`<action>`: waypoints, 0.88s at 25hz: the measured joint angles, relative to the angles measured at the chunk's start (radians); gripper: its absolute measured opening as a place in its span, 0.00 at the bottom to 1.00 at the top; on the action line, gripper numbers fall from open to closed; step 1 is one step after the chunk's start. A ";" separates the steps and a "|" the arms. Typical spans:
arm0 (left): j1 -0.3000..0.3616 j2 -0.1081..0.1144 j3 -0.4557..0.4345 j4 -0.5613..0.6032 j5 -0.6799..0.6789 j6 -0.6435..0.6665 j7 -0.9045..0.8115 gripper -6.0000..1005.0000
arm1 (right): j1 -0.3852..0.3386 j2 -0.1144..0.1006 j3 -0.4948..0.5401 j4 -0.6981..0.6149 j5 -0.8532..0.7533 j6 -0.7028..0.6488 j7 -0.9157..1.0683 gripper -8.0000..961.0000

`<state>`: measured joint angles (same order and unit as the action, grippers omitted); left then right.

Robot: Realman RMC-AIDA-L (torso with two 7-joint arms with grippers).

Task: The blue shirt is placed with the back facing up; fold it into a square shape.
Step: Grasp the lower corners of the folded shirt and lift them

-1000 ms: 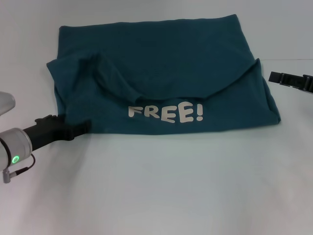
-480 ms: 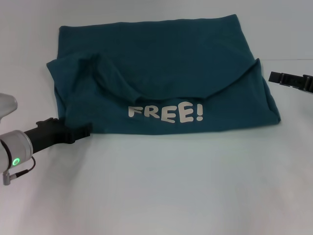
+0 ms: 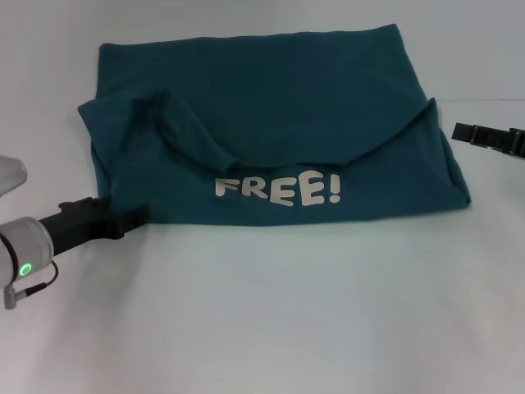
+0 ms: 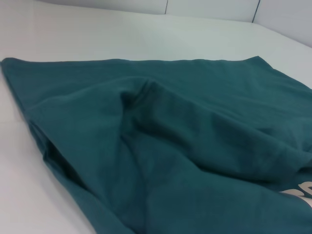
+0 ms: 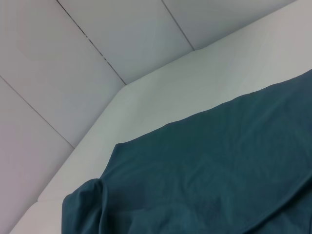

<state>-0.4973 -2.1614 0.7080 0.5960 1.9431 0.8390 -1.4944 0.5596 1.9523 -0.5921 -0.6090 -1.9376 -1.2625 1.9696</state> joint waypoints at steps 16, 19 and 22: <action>0.002 0.000 -0.001 0.014 0.002 -0.015 -0.019 0.23 | -0.004 0.000 0.000 0.000 0.000 0.000 -0.002 0.62; 0.001 0.000 -0.001 0.014 0.002 -0.015 -0.020 0.10 | -0.004 0.000 0.000 0.000 -0.003 0.000 -0.002 0.62; -0.001 0.000 -0.001 0.016 0.002 -0.015 -0.020 0.01 | -0.004 -0.001 -0.002 0.000 -0.006 0.001 -0.002 0.62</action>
<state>-0.4980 -2.1614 0.7071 0.6117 1.9450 0.8237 -1.5140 0.5552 1.9512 -0.5937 -0.6090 -1.9435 -1.2613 1.9680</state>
